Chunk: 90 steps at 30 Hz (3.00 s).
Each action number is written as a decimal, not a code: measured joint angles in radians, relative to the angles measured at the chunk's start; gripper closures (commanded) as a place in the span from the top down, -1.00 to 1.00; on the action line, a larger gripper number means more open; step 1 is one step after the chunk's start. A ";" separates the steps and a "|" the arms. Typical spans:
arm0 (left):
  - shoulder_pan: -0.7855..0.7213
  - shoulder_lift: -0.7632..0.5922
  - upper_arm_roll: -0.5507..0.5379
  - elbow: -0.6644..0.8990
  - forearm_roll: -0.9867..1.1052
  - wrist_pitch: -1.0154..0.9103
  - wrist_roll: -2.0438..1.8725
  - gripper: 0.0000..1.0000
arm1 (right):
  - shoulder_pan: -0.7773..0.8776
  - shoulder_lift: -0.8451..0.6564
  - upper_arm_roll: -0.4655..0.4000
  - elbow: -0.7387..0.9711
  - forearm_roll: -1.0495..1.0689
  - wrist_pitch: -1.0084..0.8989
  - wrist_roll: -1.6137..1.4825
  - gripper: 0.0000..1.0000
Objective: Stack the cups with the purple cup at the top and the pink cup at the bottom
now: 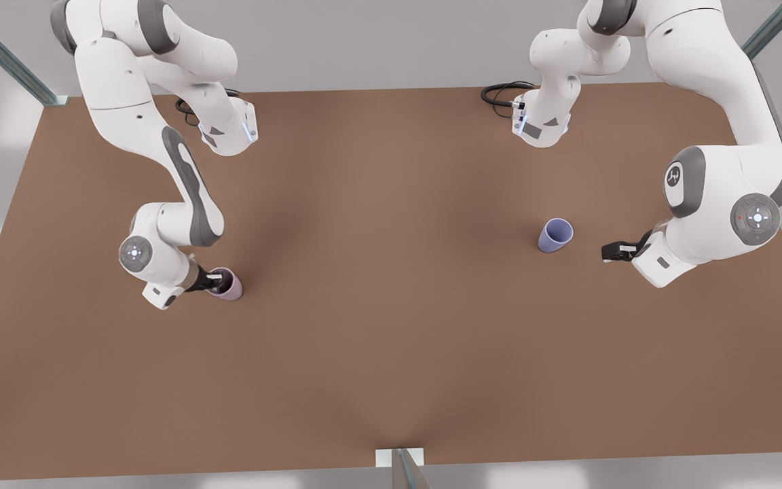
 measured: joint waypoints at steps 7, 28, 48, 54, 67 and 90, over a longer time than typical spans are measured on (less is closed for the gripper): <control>0.001 -0.015 -0.002 -0.008 0.001 0.000 0.000 1.00 | 0.299 0.089 0.064 0.354 0.022 -0.098 0.117 -0.57; 0.016 -0.275 -0.008 -0.618 -0.002 0.310 0.000 1.00 | 0.729 0.716 0.086 1.179 -0.081 -0.331 0.975 0.98; 0.015 -0.209 -0.001 -1.003 -0.003 0.746 -0.003 1.00 | 0.287 -0.017 -0.069 0.546 0.030 -0.392 1.123 1.00; 0.012 -0.174 -0.001 -1.044 -0.002 0.805 -0.003 0.44 | -0.009 -0.203 -0.086 0.591 -0.072 -0.616 0.846 1.00; 0.012 -0.179 -0.001 -1.043 -0.002 0.836 -0.006 -0.39 | 0.001 -0.194 -0.065 0.687 -0.129 -0.846 0.441 1.00; -0.032 -0.030 -0.390 -0.360 -0.020 0.506 -0.257 -0.57 | 0.001 -0.122 -0.059 0.728 -0.126 -0.835 0.164 1.00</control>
